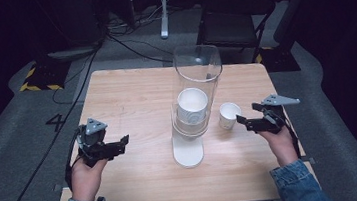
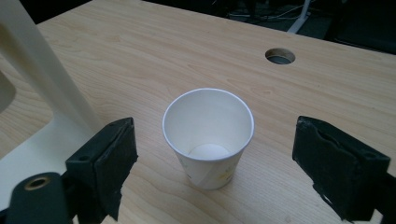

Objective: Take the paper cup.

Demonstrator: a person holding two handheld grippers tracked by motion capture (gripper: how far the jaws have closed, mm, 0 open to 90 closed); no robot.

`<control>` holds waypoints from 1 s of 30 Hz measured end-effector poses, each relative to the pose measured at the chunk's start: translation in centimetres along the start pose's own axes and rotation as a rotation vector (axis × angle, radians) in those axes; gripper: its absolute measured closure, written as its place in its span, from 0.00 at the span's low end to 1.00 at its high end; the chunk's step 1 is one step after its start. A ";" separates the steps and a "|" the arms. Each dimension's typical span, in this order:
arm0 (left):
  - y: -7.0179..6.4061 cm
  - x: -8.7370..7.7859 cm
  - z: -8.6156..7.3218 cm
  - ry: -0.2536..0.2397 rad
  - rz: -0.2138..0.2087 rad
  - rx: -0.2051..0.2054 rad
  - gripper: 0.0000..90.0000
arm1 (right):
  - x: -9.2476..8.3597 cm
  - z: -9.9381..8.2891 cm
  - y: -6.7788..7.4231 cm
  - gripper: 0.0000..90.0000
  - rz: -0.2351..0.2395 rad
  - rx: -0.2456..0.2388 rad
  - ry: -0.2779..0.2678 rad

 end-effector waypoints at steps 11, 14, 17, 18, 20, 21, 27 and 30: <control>0.6 0.5 -0.5 0.025 0.012 -0.001 0.17 | -4.9 0.9 -3.0 0.16 -0.025 0.022 -0.020; 1.0 0.6 -0.8 0.040 0.025 0.006 0.17 | -5.5 0.8 -3.8 0.16 -0.043 0.014 -0.018; 1.6 0.8 -1.1 0.049 0.056 0.016 0.17 | -6.2 0.5 -5.2 0.17 -0.070 0.015 -0.004; 1.8 0.8 -1.2 0.049 0.064 0.009 0.17 | -6.4 0.3 -5.6 0.17 -0.078 0.018 0.001; 2.2 0.8 -1.4 0.046 0.071 0.000 0.17 | -6.7 0.1 -6.3 0.17 -0.094 0.022 0.006; 2.3 0.8 -1.5 0.053 0.070 -0.004 0.17 | -7.0 -0.3 -7.2 0.17 -0.130 0.044 0.013; 2.9 1.1 -2.1 0.069 0.074 -0.029 0.17 | -7.2 -1.2 -9.1 0.17 -0.210 0.079 0.018; 3.5 1.1 -2.5 0.089 0.095 -0.041 0.17 | -7.1 -1.6 -9.6 0.17 -0.220 0.108 0.007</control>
Point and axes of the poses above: each handheld gripper's, and its own axes: x roughly forward along the jaws, z roughly out of its top, y roughly to its left, the point moved 8 cm from there along x, roughly forward along the jaws, and after that the axes turned 10 degrees about -y, right-handed, at the moved point
